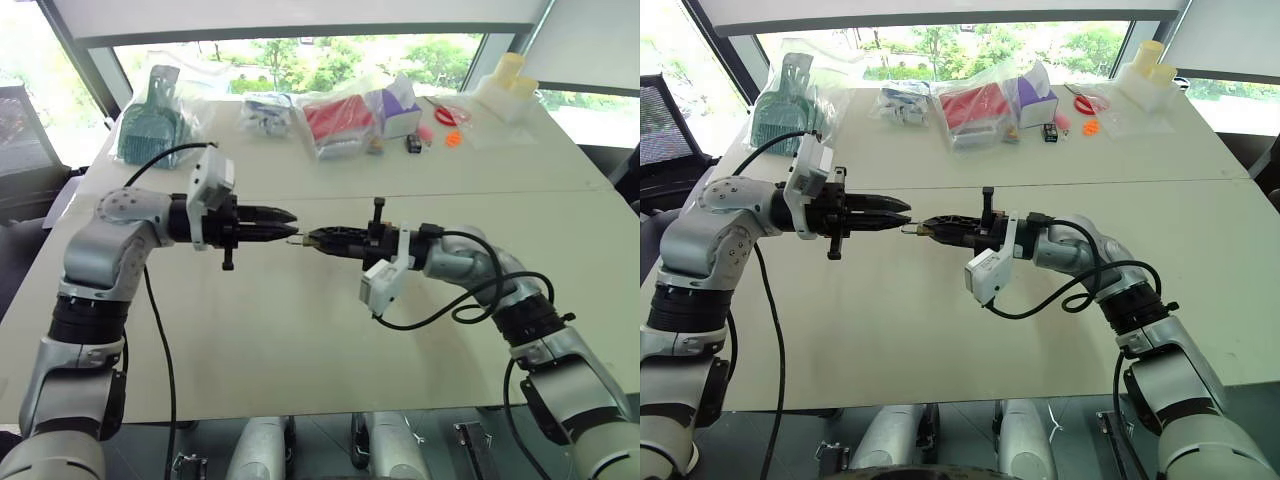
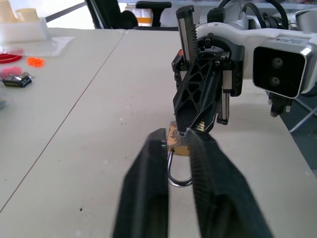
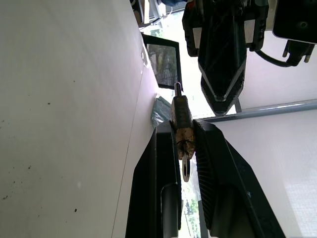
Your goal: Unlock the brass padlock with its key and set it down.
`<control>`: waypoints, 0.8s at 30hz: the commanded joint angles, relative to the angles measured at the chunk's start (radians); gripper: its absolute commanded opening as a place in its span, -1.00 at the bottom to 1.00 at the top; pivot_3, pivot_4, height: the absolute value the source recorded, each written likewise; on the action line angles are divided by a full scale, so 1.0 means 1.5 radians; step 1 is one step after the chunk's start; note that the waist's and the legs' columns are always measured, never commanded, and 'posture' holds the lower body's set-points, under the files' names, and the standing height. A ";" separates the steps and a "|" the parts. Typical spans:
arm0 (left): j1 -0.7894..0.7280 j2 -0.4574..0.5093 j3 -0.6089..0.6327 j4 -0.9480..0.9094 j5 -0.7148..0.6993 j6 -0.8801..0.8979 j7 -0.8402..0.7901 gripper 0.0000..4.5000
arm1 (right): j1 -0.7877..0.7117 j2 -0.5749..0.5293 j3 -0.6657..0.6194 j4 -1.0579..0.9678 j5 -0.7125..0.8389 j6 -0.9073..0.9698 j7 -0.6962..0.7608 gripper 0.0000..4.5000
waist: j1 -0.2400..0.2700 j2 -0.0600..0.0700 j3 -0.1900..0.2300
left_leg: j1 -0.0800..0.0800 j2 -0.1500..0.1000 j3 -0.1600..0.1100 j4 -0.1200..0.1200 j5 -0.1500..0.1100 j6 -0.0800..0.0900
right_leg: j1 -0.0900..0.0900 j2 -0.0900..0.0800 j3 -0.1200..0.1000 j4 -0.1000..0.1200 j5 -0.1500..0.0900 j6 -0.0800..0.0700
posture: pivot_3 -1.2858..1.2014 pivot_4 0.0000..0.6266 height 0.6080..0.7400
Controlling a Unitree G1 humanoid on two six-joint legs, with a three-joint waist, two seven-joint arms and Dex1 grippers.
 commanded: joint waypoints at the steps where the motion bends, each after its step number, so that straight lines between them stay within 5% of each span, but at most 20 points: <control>1: 0.004 0.011 0.008 -0.024 -0.005 -0.003 0.005 -0.98 | -0.014 0.002 -0.006 -0.006 0.014 -0.004 -0.003 -1.00 | -0.001 0.000 0.000 | 0.000 0.000 0.000 0.000 0.000 0.000 | 0.000 0.000 0.000 0.000 0.000 0.000 | 0.03 -0.52 1.00; 24: 0.027 -0.002 -0.040 0.026 0.067 -0.054 0.020 -0.98 | -0.015 0.005 -0.006 -0.013 0.017 0.004 0.002 -1.00 | 0.000 0.000 0.000 | 0.000 0.000 0.000 0.000 0.000 0.000 | 0.000 0.000 0.000 0.000 0.000 0.000 | 0.03 -0.52 1.00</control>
